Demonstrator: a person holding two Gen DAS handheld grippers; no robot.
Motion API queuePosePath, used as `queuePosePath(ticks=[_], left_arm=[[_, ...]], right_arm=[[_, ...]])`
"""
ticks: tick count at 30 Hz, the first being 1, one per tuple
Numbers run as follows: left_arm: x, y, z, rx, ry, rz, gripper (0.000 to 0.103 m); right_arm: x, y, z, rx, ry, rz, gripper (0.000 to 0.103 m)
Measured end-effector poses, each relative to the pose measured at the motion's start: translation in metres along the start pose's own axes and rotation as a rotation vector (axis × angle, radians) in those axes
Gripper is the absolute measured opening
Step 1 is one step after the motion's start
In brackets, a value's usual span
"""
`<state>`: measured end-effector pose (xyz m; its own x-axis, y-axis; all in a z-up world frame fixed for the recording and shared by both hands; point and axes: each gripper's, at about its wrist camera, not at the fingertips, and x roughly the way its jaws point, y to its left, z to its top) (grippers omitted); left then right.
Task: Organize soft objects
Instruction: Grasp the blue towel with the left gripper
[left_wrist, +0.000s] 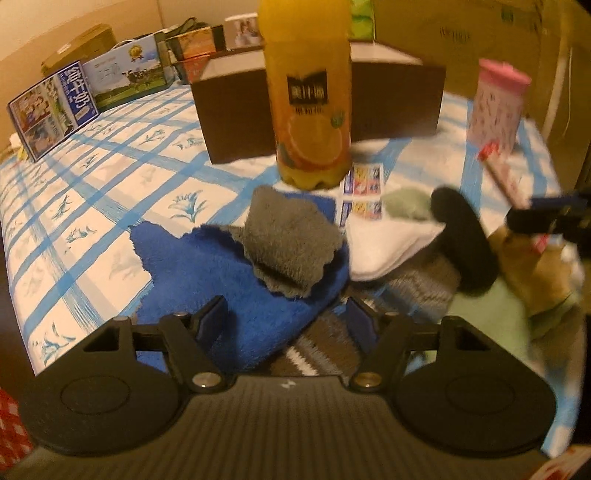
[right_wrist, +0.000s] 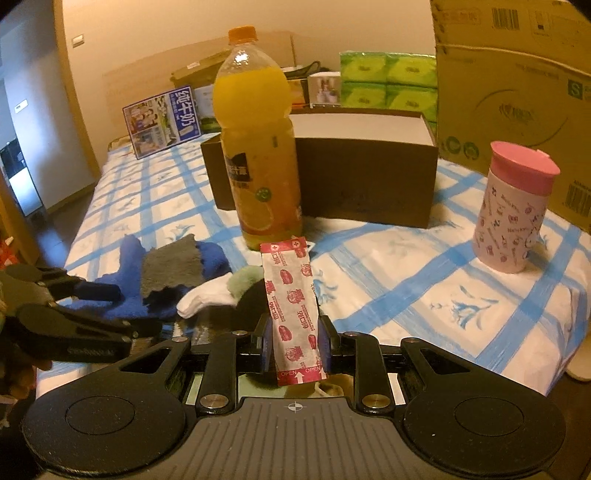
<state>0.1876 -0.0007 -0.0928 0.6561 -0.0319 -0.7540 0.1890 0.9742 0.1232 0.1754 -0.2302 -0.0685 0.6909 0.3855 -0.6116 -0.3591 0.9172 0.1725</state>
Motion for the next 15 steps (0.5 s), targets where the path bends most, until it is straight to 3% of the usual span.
queuePosePath(ticks=[3, 5, 7, 8, 15], left_arm=[[0.01, -0.001, -0.005, 0.048, 0.004, 0.028, 0.063], [0.012, 0.0, -0.006, 0.063, -0.011, 0.032, 0.047], [0.011, 0.003, -0.004, 0.069, -0.017, 0.009, 0.018], [0.01, 0.006, -0.002, 0.06, -0.02, -0.005, 0.013], [-0.02, 0.032, 0.012, 0.01, -0.101, -0.033, 0.006]], right_arm=[[0.003, -0.001, 0.0, 0.004, 0.004, -0.003, 0.026], [0.004, -0.002, -0.001, 0.009, 0.004, -0.007, 0.026], [0.004, -0.002, 0.0, 0.012, 0.003, -0.009, 0.026], [0.003, -0.002, 0.001, 0.011, 0.0, -0.011, 0.026], [-0.005, -0.001, 0.007, 0.001, -0.028, -0.014, 0.026]])
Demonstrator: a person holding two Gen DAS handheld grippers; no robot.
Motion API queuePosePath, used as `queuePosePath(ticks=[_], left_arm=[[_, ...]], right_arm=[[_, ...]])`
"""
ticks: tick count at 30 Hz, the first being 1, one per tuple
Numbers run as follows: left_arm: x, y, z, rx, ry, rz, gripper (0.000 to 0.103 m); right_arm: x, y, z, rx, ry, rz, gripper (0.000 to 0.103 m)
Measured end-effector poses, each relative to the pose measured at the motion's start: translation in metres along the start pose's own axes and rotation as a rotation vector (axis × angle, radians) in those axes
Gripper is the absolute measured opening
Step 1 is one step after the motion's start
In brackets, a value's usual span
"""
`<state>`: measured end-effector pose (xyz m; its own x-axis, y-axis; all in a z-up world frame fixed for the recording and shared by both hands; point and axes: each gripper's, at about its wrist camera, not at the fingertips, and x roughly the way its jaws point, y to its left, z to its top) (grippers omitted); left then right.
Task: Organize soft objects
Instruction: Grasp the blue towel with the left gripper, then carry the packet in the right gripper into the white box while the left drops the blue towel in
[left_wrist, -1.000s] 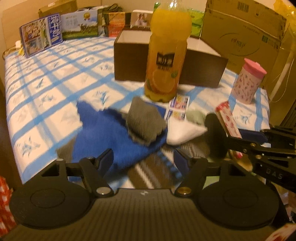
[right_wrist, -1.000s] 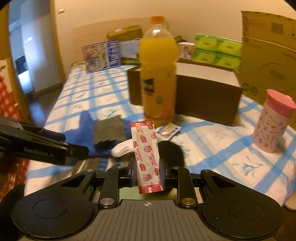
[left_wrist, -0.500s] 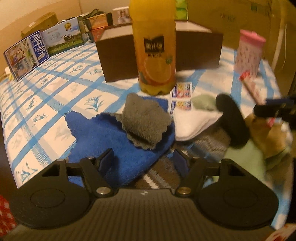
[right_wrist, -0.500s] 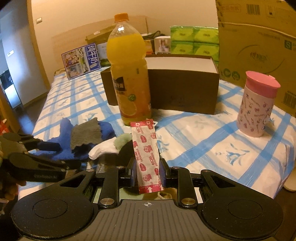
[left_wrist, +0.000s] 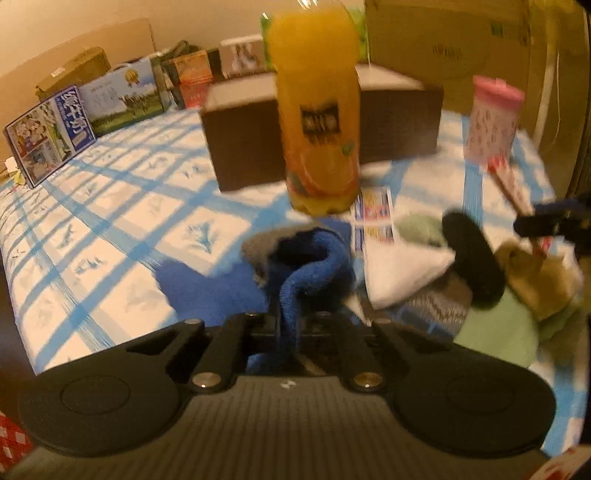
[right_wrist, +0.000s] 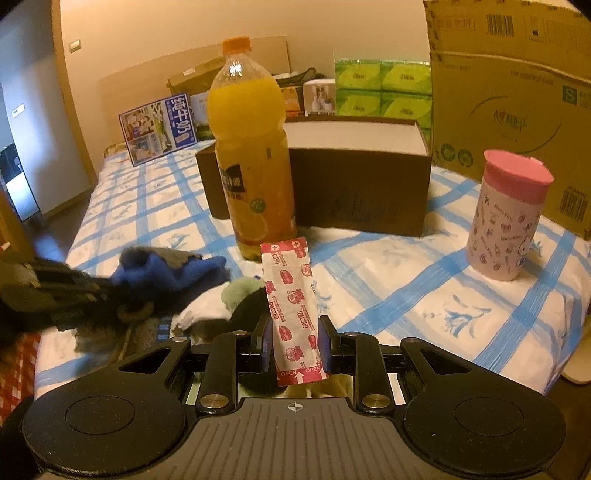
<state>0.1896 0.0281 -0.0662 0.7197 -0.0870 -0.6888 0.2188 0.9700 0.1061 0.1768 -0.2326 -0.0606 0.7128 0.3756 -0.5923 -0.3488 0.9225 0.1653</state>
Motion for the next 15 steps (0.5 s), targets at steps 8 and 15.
queuePosePath(ticks=[8, 15], left_arm=[[-0.055, 0.061, 0.041, -0.109, -0.107, 0.033, 0.006], [-0.079, 0.088, 0.076, -0.123, -0.151, 0.067, 0.005]], right_arm=[[-0.014, -0.008, 0.017, 0.03, -0.028, 0.025, 0.026], [-0.021, -0.024, 0.044, 0.039, -0.032, 0.043, 0.026]])
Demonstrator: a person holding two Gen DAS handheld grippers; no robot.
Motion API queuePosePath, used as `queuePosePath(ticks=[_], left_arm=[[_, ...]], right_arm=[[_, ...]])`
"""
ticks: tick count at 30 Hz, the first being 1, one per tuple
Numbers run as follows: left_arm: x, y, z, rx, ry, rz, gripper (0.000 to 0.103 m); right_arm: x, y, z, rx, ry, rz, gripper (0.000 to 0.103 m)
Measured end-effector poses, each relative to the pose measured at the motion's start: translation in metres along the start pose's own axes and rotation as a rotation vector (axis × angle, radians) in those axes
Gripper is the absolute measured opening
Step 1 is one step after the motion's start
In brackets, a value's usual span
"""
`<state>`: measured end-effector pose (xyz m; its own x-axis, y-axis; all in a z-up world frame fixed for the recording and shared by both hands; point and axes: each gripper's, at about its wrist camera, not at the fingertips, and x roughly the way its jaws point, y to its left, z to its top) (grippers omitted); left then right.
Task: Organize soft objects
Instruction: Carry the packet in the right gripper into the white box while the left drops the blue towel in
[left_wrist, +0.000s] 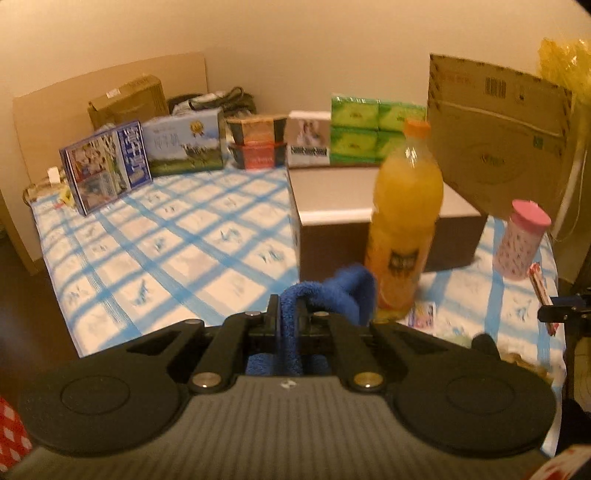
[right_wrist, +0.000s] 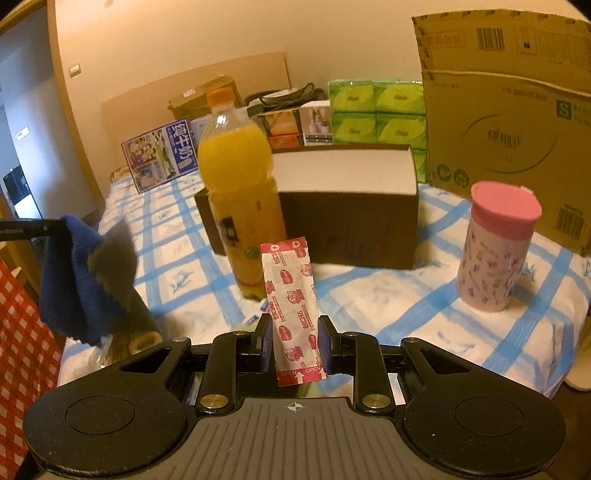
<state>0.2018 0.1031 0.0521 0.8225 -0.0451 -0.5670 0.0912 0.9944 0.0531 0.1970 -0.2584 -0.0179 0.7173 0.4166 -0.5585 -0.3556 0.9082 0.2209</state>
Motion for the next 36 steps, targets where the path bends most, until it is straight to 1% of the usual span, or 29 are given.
queuePosePath(ticks=[5, 10, 15, 22, 26, 29, 33, 36], left_arm=[[-0.002, 0.011, 0.028, -0.04, -0.039, 0.006, 0.005], [0.009, 0.016, 0.058, -0.065, -0.067, -0.006, 0.005], [0.027, 0.013, 0.096, -0.06, -0.105, -0.015, 0.005], [0.061, 0.003, 0.152, -0.034, -0.167, -0.026, 0.005], [0.087, -0.004, 0.18, -0.033, -0.196, -0.052, 0.005], [0.109, -0.01, 0.196, -0.042, -0.202, -0.087, 0.005], [0.145, -0.024, 0.21, -0.051, -0.192, -0.15, 0.005], [0.176, -0.035, 0.213, -0.052, -0.157, -0.199, 0.005]], right_arm=[[0.0, -0.014, 0.029, -0.007, -0.013, 0.014, 0.026], [0.012, -0.03, 0.066, -0.009, -0.022, 0.027, 0.026], [0.034, -0.042, 0.106, 0.011, -0.025, 0.045, 0.026], [0.078, -0.057, 0.157, 0.04, -0.023, 0.077, 0.026], [0.105, -0.068, 0.176, 0.05, -0.015, 0.068, 0.026], [0.129, -0.076, 0.187, 0.047, -0.007, 0.054, 0.026], [0.158, -0.087, 0.196, 0.044, 0.014, 0.03, 0.026], [0.177, -0.095, 0.2, 0.044, 0.028, 0.01, 0.026]])
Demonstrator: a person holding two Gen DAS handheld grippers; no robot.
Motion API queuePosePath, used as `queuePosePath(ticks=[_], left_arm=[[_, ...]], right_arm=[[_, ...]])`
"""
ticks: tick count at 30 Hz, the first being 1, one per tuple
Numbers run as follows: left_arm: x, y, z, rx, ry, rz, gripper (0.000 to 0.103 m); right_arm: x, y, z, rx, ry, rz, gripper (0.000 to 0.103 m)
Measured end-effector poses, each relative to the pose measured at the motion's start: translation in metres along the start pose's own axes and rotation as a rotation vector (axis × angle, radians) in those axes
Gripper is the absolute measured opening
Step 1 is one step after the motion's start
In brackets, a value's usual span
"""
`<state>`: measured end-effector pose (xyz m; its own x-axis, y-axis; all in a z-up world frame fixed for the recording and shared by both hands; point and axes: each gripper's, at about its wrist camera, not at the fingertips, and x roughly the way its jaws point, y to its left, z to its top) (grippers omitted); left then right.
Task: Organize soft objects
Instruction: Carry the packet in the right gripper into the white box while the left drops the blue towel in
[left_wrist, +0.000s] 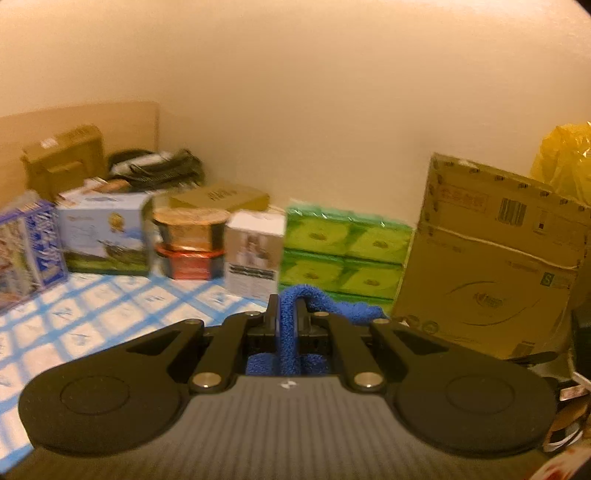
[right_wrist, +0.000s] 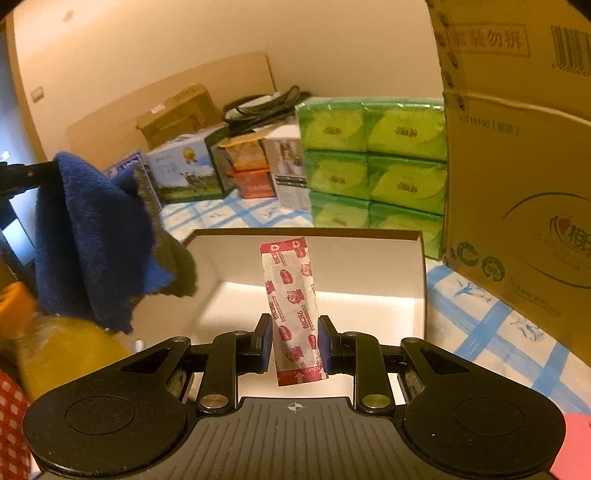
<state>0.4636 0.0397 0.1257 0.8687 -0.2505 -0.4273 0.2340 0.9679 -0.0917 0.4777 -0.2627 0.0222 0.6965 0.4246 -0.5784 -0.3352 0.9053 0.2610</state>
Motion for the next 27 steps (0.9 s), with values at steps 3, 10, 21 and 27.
queuePosePath(ticks=[3, 10, 21, 27], left_arm=[[0.032, -0.003, -0.008, -0.015, 0.051, -0.049, 0.005], [0.113, 0.012, -0.036, -0.112, 0.249, -0.134, 0.026], [0.121, 0.029, -0.063, -0.079, 0.298, -0.067, 0.032], [0.101, 0.039, -0.071, -0.09, 0.294, -0.032, 0.035]], right_arm=[[0.016, -0.008, 0.002, 0.007, 0.016, -0.013, 0.026], [0.041, -0.028, -0.002, 0.036, 0.06, -0.029, 0.026], [0.055, -0.028, -0.006, 0.052, 0.064, -0.062, 0.046], [0.04, -0.03, -0.003, 0.098, 0.009, -0.071, 0.069]])
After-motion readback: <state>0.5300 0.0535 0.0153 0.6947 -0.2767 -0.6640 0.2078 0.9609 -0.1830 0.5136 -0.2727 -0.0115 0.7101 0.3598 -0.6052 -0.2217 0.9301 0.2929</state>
